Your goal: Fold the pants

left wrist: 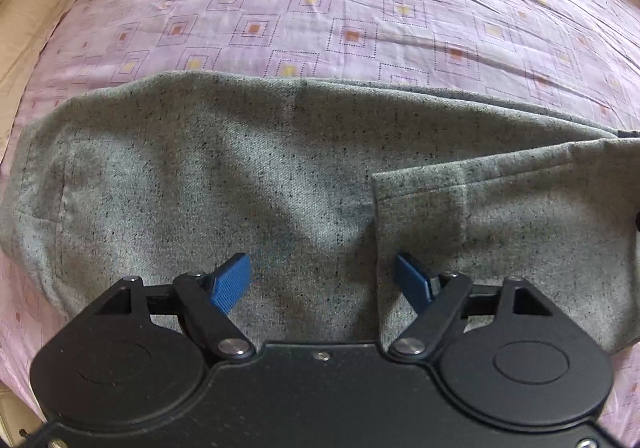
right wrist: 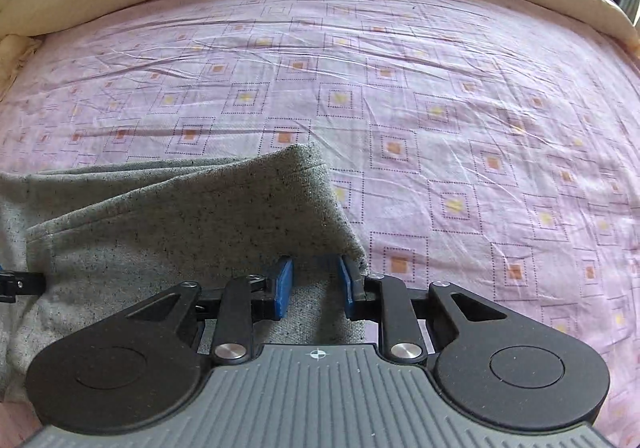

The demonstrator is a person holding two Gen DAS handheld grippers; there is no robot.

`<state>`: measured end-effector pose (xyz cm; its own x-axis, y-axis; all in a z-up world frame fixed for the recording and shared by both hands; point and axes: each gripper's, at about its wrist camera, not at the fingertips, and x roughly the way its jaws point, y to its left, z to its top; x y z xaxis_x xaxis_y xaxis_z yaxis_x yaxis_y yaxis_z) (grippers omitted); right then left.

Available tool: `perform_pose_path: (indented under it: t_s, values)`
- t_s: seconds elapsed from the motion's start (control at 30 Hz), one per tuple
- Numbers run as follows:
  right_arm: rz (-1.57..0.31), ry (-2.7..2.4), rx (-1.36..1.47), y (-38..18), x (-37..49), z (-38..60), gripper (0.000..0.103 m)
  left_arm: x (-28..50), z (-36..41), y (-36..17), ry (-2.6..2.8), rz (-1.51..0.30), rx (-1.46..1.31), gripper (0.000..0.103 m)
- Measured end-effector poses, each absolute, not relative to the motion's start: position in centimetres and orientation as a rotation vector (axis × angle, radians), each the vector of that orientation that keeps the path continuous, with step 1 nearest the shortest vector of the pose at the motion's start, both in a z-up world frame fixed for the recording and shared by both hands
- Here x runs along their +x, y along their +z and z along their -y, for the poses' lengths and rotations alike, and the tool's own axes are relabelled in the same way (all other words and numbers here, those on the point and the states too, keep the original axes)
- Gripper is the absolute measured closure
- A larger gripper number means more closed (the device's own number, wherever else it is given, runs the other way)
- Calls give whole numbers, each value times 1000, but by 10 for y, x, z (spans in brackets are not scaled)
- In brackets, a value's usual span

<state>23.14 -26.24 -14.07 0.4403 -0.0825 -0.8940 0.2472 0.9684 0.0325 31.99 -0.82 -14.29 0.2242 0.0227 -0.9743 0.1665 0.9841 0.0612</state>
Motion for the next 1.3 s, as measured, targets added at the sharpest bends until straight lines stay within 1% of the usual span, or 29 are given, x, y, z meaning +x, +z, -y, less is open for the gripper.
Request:
perform_pose_path:
  t_s: [0.17, 0.3, 0.4, 0.53, 0.73, 0.93, 1.07, 1.23, 1.27, 1.3]
  values:
    - [-1082, -144, 180, -129, 210, 256, 79, 286, 7, -142, -82, -1376, 160, 25]
    - [-1115, -93, 172, -136, 190, 247, 79, 263, 0, -149, -34, -1397, 166, 25]
    - [-1122, -61, 172, -139, 178, 243, 79, 258, -6, -150, -1, -1409, 171, 27]
    - [-1099, -53, 216, -132, 173, 246, 79, 254, -27, -135, 33, -1351, 169, 27]
    - [-1047, -53, 220, -117, 177, 237, 79, 270, -93, -117, 96, -1294, 106, 27]
    - [-1040, -78, 224, -106, 179, 207, 79, 298, -176, -117, 176, -1279, -1, 27]
    - [-1041, -85, 230, -100, 180, 172, 79, 310, -226, -124, 199, -1289, -84, 27]
    - [-1047, -75, 223, -96, 186, 125, 79, 314, -269, -148, 196, -1323, -205, 27]
    - [-1047, -74, 223, -95, 187, 116, 79, 316, -273, -154, 187, -1328, -224, 25]
    - [-1047, -74, 223, -94, 188, 109, 79, 318, -279, -160, 179, -1332, -249, 19]
